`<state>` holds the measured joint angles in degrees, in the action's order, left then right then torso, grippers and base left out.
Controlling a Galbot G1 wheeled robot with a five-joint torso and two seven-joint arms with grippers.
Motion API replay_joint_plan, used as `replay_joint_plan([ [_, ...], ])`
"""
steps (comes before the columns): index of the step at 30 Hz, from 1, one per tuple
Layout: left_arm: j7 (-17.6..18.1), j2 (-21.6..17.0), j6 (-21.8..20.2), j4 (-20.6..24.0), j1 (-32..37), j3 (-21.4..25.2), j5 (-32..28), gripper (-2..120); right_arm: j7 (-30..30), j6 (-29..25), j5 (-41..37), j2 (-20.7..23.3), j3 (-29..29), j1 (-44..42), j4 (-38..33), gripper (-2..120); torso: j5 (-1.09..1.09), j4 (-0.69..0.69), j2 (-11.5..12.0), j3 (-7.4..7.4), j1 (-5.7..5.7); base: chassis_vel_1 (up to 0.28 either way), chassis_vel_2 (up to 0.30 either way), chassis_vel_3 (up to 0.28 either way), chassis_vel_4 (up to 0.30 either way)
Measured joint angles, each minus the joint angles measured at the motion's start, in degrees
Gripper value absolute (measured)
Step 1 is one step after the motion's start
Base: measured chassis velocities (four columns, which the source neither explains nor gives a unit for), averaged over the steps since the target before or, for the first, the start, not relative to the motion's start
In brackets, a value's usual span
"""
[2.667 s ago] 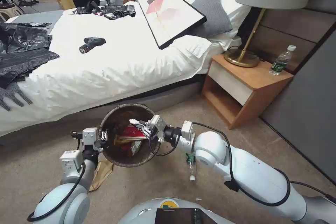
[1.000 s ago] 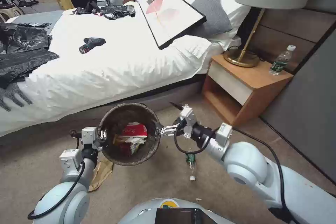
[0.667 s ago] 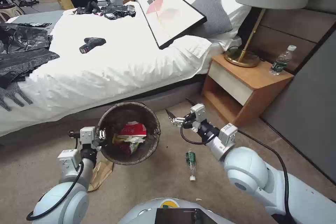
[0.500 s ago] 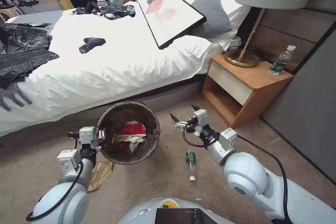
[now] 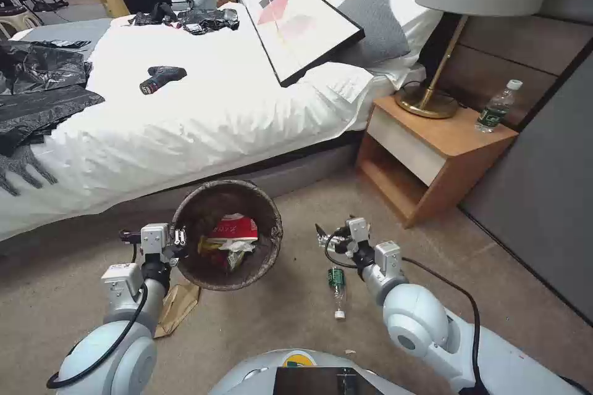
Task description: Pick up the trash bin, then pick up the garbage from the floor and place it into the trash bin.
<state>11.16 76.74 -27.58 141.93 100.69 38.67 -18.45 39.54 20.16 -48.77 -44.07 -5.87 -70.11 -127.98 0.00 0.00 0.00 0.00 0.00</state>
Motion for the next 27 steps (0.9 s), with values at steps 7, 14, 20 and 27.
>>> replay_joint_plan([
  [7,0.00,-0.03,0.02,-0.29,-0.17,-0.05,-0.02,3,5.76,1.57,-5.41,-0.69,-1.30,0.05,1.35,100,0.00,0.00,0.00,0.00,0.00,0.000,0.000,0.000,0.000],
  [14,0.00,0.04,0.03,-0.50,-0.36,-0.28,-0.02,3,11.45,4.94,-14.57,-2.02,-1.77,1.81,2.67,100,0.00,0.00,0.00,0.00,0.00,0.000,0.000,0.000,0.000],
  [20,-0.02,-0.13,0.03,-0.71,-0.54,-0.56,-0.01,3,14.87,5.82,-20.01,-3.12,-1.88,2.63,2.99,100,0.00,0.00,0.00,0.00,0.00,0.000,0.000,0.000,0.000],
  [27,-0.09,-0.25,0.03,-0.83,-0.59,-0.70,0.00,3,16.17,5.87,-21.77,-4.96,-2.60,2.65,4.07,100,0.00,0.00,0.00,0.00,0.00,0.000,0.000,0.000,0.000],
])
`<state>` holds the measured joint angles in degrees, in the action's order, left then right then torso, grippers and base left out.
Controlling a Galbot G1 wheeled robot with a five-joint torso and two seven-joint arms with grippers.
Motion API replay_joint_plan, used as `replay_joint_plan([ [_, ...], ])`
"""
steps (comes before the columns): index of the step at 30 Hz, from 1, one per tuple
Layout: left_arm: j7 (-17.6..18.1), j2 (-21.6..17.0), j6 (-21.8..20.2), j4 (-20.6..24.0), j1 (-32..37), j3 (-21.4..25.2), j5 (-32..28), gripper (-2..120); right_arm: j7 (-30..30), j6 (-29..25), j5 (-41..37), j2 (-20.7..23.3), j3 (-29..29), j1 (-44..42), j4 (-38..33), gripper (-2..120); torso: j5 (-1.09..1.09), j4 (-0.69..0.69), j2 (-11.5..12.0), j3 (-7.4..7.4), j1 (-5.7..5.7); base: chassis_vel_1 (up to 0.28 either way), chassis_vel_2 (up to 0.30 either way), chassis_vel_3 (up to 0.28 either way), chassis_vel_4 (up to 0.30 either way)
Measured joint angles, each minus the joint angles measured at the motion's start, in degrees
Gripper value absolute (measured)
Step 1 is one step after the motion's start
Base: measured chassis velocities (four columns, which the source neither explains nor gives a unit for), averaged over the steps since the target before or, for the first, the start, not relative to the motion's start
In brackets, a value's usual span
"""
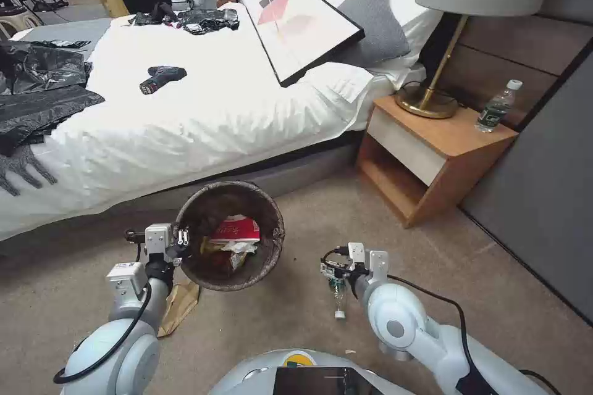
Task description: Pick up the trash bin, then pick up the garbage from the floor and place it into the trash bin.
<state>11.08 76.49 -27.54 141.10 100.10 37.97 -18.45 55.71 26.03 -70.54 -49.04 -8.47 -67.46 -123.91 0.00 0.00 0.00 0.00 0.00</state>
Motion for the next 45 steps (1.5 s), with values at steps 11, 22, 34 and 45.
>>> replay_joint_plan([
  [11,-0.17,-0.09,0.00,-0.26,-0.13,-0.30,0.04,3,0.24,-0.33,1.88,-2.72,-1.38,1.22,5.74,100,0.00,0.00,0.00,0.00,0.00,0.000,0.000,0.000,0.000],
  [22,-0.27,-0.37,0.01,-0.37,-0.11,-0.26,0.03,3,-2.27,-0.25,2.86,-4.06,-1.13,2.46,11.92,100,0.00,0.00,0.00,0.00,0.00,0.000,0.000,0.000,0.000],
  [34,-0.34,-0.29,0.15,-0.48,-0.09,-0.30,0.03,3,-4.56,0.40,2.52,-4.59,-1.11,4.15,17.55,100,0.00,0.00,0.00,0.00,0.00,0.000,0.000,0.000,0.000],
  [45,-0.51,-0.05,0.35,-0.73,-0.30,-0.62,0.19,3,-8.08,-0.10,7.90,-7.51,-3.02,6.22,25.45,100,-0.01,0.00,0.00,0.00,0.00,0.000,0.000,0.000,0.000],
])
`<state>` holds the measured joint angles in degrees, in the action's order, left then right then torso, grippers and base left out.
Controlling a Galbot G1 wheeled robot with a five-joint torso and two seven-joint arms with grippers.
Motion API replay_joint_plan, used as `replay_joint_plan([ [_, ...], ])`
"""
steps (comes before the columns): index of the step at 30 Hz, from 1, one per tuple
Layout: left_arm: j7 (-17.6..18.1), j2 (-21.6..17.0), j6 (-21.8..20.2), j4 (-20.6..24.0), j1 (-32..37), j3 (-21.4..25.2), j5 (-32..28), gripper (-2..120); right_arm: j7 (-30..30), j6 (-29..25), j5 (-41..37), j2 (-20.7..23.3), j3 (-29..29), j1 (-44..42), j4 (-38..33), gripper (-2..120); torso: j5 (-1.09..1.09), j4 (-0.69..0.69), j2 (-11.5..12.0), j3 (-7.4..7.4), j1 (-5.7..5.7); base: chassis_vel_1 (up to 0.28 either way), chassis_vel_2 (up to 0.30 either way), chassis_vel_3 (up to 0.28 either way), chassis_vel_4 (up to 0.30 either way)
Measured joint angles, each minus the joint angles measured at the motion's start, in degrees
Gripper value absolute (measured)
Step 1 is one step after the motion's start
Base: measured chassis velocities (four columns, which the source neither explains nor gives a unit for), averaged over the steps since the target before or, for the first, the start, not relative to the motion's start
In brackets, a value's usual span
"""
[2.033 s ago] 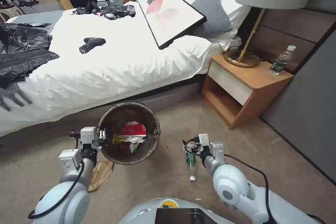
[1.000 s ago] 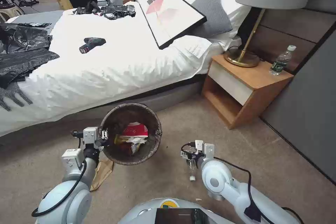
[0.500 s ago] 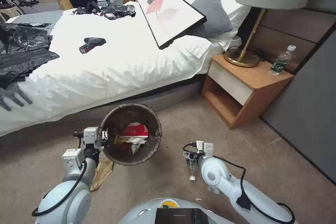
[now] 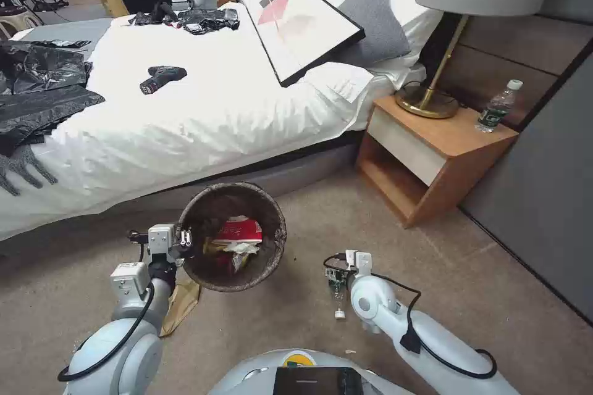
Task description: Pick up the trash bin, then pick up the garbage from the floor and place it into the trash bin.
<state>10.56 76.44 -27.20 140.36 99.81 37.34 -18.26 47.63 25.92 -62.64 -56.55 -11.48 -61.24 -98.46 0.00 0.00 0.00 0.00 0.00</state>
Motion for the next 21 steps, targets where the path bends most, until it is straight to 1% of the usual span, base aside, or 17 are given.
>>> replay_joint_plan([
  [5,-0.10,0.04,0.04,-0.24,-0.05,-0.34,0.07,3,-0.78,-0.26,1.40,-1.39,-0.75,0.66,2.13,100,0.00,0.01,0.00,0.00,0.00,0.000,0.000,0.000,0.000],
  [15,-0.19,-0.16,0.12,-0.65,-0.43,-0.37,0.05,3,-0.94,-0.34,1.99,-2.50,-2.25,1.26,3.56,100,0.01,0.01,0.00,0.00,0.00,0.000,0.000,0.000,0.000],
  [21,-0.29,-0.25,0.23,-0.91,-0.58,-0.18,-0.08,3,-1.06,-0.45,2.48,-3.67,-2.67,1.56,5.62,100,0.01,0.00,0.00,0.00,0.00,0.000,0.000,0.000,0.000],
])
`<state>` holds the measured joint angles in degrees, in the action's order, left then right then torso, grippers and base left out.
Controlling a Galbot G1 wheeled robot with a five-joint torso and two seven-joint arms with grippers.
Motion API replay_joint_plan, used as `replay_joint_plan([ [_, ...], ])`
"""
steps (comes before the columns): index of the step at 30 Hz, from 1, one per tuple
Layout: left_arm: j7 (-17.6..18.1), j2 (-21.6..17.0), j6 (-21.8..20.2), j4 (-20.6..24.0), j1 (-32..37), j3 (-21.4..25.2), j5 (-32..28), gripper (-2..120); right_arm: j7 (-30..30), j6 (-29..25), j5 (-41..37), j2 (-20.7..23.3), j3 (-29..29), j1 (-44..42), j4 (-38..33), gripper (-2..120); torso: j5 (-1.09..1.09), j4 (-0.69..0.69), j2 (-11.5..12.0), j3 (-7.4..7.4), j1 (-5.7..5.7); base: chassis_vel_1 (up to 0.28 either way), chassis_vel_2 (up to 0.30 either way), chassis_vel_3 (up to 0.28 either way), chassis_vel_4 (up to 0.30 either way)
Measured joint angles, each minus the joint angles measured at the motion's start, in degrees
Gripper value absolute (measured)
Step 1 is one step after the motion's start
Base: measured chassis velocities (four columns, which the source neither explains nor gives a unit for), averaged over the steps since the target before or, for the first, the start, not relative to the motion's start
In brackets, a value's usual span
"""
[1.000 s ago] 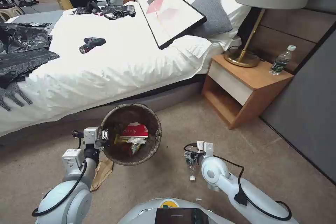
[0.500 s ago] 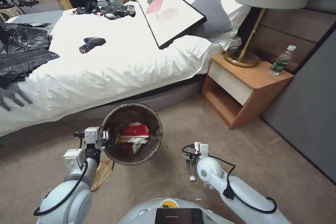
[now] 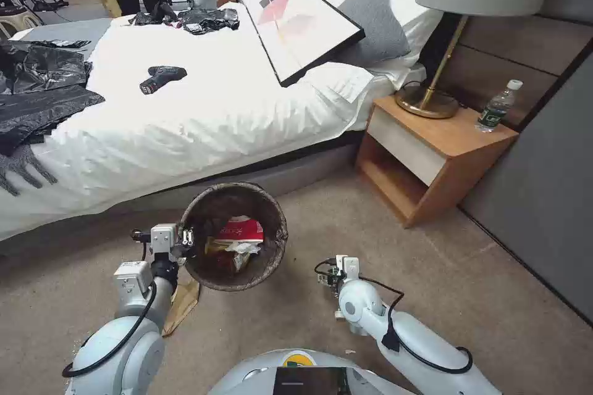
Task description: Pick up the trash bin, then pick up the garbage from the floor and place it into the trash bin.
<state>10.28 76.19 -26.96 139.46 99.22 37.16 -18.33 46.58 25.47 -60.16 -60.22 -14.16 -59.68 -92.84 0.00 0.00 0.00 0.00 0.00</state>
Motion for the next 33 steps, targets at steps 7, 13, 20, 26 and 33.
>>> replay_joint_plan([
  [7,-0.11,0.00,0.20,-0.30,-0.12,0.06,-0.08,3,-0.62,-0.40,0.57,-0.46,0.14,0.03,1.55,100,0.00,0.00,0.00,0.00,0.00,0.000,0.000,0.000,0.000],
  [13,-0.21,-0.14,0.23,-0.39,-0.22,0.16,-0.22,3,-1.49,-0.71,1.06,-1.11,0.24,0.01,3.20,100,0.00,0.00,0.00,0.00,0.00,0.000,0.000,0.000,0.000],
  [20,-0.26,-0.14,0.27,-0.62,-0.32,0.19,-0.26,3,-2.15,-0.95,2.07,-2.09,0.24,0.25,5.07,100,0.00,0.00,0.00,0.00,0.00,0.000,0.000,0.000,0.000],
  [26,-0.30,-0.23,0.36,-0.81,-0.39,0.29,-0.35,3,-2.87,-1.23,2.69,-2.45,0.18,0.67,6.54,100,0.00,0.00,0.00,0.00,0.00,0.000,0.000,0.000,0.000],
  [33,-0.33,-0.28,0.44,-1.11,-0.56,0.29,-0.39,3,-3.78,-1.45,2.72,-2.82,0.26,0.86,7.60,97,0.00,0.00,0.00,0.00,0.00,0.000,0.000,0.000,0.000],
])
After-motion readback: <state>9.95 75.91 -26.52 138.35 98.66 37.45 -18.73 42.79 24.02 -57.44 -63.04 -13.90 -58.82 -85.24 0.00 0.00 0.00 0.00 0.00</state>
